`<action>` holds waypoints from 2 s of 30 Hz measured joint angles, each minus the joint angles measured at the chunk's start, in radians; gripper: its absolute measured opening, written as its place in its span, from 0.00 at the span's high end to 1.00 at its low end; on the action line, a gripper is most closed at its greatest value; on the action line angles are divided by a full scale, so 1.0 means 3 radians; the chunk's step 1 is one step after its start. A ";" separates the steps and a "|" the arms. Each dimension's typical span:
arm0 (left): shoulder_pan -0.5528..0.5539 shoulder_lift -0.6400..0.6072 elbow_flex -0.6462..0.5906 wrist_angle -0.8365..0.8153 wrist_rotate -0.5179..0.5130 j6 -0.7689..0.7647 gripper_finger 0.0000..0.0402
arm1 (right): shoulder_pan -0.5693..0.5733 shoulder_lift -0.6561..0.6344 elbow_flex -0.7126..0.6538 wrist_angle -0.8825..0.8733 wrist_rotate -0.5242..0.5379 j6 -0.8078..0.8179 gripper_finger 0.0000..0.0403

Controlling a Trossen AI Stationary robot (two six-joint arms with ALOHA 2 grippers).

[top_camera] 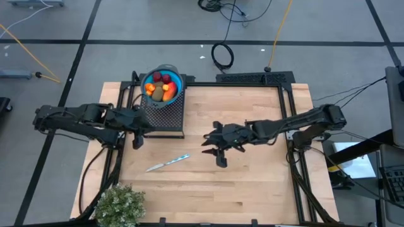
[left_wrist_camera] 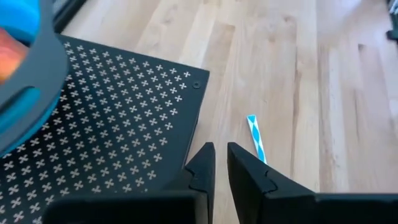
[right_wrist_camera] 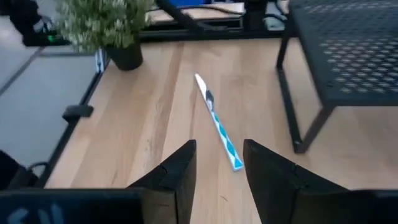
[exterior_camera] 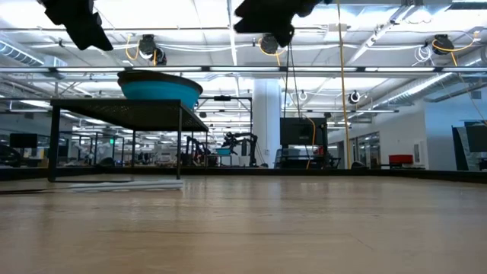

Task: Pick & Place Fruit
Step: Put the blue knife on the shelf

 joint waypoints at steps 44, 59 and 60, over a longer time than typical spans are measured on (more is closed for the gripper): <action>0.0000 -0.0762 0.0000 -0.0086 0.0149 -0.0079 0.92 | -0.0297 0.2206 0.1312 0.0063 -0.0606 -0.1081 0.58; 0.0000 -0.0761 0.0000 -0.0068 0.0148 -0.0076 0.92 | -0.0292 0.2342 0.1322 -0.0206 -0.0328 -0.1156 0.58; 0.0000 -0.0761 0.0000 -0.0067 0.0148 -0.0076 0.92 | -0.0291 0.2342 0.1322 -0.0209 -0.0321 -0.1158 0.58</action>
